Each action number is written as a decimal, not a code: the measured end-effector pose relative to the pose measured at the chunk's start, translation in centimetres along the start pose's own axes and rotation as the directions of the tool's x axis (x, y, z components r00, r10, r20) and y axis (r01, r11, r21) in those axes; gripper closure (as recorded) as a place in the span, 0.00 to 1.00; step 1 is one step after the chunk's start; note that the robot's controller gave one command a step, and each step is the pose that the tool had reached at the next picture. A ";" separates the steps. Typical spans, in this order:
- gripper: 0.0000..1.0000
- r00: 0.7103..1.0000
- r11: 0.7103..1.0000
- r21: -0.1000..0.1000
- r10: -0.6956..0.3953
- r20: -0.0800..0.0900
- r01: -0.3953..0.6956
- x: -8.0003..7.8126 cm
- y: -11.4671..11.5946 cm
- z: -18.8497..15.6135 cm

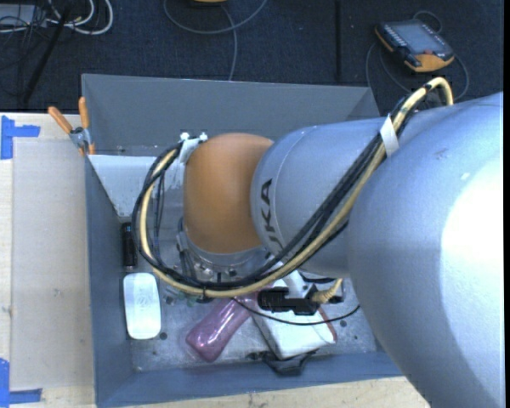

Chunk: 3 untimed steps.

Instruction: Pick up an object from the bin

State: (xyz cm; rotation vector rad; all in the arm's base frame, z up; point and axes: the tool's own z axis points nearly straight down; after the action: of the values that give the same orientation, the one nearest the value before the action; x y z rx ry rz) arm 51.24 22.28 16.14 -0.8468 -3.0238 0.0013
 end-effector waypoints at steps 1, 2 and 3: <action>1.00 0.935 0.935 0.000 -0.355 0.001 0.355 -1.1 2.3 2.1; 1.00 0.935 0.935 0.000 -0.354 0.001 0.354 -1.1 2.3 2.1; 1.00 0.938 0.938 0.000 -0.346 0.002 0.346 -1.2 2.3 1.6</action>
Offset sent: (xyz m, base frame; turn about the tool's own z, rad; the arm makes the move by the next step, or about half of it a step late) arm 0.0000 0.0000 0.0000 0.0000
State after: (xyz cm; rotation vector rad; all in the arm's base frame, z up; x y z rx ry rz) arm 53.39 23.61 14.55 -0.3024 -3.1270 0.0005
